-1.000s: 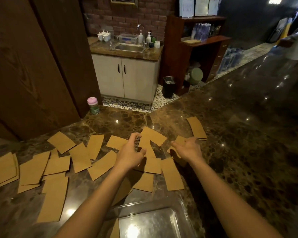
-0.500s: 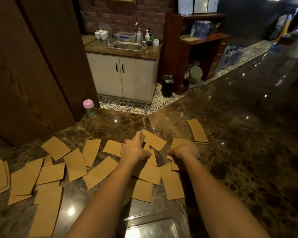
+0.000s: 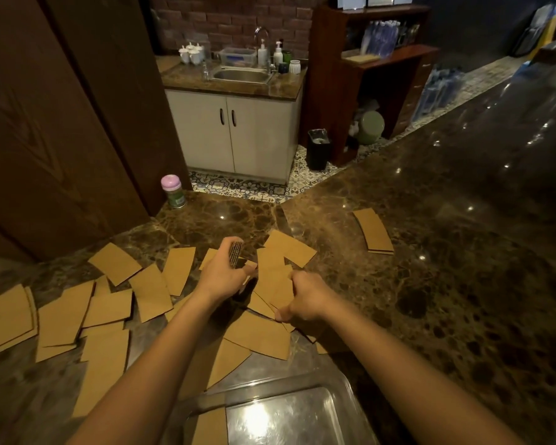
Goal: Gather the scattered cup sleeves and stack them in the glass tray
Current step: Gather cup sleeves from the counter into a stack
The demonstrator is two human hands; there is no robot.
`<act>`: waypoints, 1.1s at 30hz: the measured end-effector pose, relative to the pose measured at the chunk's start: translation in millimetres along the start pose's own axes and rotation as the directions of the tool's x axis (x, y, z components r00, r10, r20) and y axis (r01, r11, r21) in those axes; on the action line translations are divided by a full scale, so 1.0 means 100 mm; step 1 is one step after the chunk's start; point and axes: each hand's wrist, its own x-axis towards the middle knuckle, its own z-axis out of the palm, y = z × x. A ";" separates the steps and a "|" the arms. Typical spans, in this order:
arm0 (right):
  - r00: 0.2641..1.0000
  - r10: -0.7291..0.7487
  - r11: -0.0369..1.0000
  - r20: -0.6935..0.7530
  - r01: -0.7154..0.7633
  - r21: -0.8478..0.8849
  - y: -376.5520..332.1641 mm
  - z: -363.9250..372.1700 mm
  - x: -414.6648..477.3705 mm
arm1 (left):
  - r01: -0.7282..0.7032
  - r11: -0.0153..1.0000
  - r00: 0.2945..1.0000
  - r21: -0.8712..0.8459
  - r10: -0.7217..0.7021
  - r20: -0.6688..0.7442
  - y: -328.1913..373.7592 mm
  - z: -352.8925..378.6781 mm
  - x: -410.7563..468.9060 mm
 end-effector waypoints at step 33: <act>0.853 -0.321 0.608 -0.412 0.519 0.601 -0.66 -0.49 -1.67 | -0.096 0.471 0.975 -0.877 0.224 0.013 0.74 -0.35 -1.58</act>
